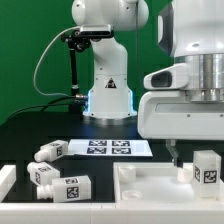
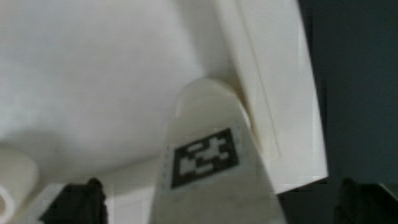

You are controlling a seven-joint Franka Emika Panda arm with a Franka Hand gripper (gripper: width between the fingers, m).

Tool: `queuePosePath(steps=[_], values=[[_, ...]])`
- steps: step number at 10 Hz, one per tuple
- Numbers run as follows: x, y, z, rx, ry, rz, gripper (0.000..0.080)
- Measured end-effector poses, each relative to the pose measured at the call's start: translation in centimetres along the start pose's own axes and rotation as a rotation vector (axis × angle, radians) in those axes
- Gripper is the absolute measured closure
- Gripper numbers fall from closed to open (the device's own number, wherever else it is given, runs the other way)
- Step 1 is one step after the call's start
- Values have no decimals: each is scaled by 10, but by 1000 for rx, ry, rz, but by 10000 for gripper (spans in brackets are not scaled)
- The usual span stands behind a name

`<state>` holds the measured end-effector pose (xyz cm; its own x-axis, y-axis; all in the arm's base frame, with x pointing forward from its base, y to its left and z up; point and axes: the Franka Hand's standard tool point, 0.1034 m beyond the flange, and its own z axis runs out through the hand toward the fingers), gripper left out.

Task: Assemble one leg

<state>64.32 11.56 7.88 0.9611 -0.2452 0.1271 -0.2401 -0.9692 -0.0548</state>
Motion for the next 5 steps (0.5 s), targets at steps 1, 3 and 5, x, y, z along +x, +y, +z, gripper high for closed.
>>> queuePosePath(steps=[1, 3, 5], values=[[0, 1, 1, 0, 0, 29, 150], [0, 1, 1, 0, 0, 73, 394], [0, 4, 2, -3, -3, 237, 511]])
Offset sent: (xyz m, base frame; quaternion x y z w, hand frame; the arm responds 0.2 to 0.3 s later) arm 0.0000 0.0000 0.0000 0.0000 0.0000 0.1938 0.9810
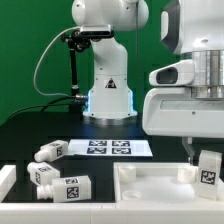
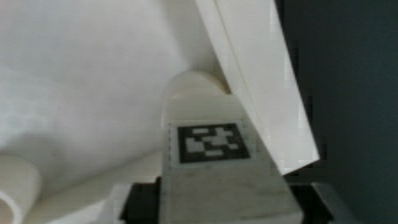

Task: Assemble one leg

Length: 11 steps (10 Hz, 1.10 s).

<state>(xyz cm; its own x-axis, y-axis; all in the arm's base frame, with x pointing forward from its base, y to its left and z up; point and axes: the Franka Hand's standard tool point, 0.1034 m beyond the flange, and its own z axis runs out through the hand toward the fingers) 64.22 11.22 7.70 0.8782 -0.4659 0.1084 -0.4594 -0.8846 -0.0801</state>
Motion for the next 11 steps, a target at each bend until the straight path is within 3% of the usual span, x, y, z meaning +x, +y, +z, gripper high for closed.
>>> queuePosePath(steps=[3, 9, 11], values=[[-2, 1, 1, -19, -3, 364, 511], [-2, 2, 0, -2, -74, 1164, 511], [-2, 2, 0, -2, -76, 1177, 511]])
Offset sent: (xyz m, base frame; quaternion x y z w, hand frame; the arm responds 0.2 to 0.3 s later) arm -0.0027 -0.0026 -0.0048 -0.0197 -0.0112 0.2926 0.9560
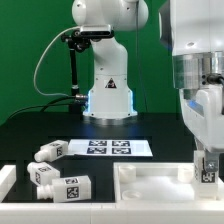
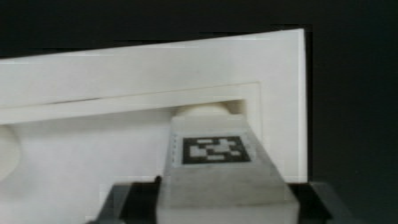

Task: Assemble one leg

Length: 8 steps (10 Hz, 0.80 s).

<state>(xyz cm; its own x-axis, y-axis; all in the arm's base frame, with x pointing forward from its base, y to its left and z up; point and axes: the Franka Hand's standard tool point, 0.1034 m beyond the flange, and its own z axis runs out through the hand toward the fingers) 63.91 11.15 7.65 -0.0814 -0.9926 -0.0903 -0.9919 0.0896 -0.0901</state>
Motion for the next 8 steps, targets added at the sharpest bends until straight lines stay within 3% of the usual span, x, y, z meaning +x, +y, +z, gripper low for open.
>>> queuePosePath(steps=[1, 2, 3, 4, 5, 8], values=[[0, 1, 0, -7, 3, -30, 511], [-1, 5, 0, -46, 6, -211, 301], [-1, 4, 2, -37, 4, -400, 301], [-4, 8, 7, -44, -1, -592, 179], [-9, 13, 9, -71, -8, -713, 179], [-6, 11, 8, -65, -8, -868, 151]])
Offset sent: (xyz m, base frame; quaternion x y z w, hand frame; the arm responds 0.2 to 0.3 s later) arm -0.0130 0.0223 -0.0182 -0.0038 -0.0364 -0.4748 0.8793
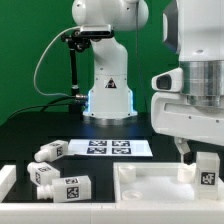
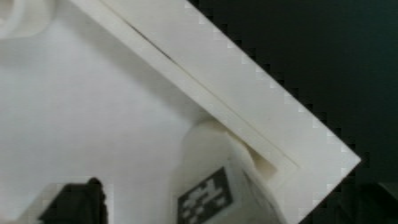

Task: Assemble one leg

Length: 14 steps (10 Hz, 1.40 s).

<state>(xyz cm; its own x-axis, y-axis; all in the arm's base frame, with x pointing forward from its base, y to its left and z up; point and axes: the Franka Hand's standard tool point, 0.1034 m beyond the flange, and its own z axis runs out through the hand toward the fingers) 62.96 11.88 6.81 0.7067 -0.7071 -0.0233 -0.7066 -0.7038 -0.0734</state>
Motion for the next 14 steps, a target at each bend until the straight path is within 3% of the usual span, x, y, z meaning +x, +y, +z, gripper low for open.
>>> queuePosePath(steps=[2, 4, 6, 9, 12, 13, 14], values=[[7, -1, -4, -7, 21, -235, 151], [7, 0, -3, -8, 19, -197, 160], [7, 0, -3, -7, 18, -107, 504], [4, -1, -2, -6, 17, 122, 512], [-4, -9, -1, -3, 20, 558, 512], [-2, -10, -1, 17, 21, 660, 512], [0, -13, 0, 58, 29, 817, 512]])
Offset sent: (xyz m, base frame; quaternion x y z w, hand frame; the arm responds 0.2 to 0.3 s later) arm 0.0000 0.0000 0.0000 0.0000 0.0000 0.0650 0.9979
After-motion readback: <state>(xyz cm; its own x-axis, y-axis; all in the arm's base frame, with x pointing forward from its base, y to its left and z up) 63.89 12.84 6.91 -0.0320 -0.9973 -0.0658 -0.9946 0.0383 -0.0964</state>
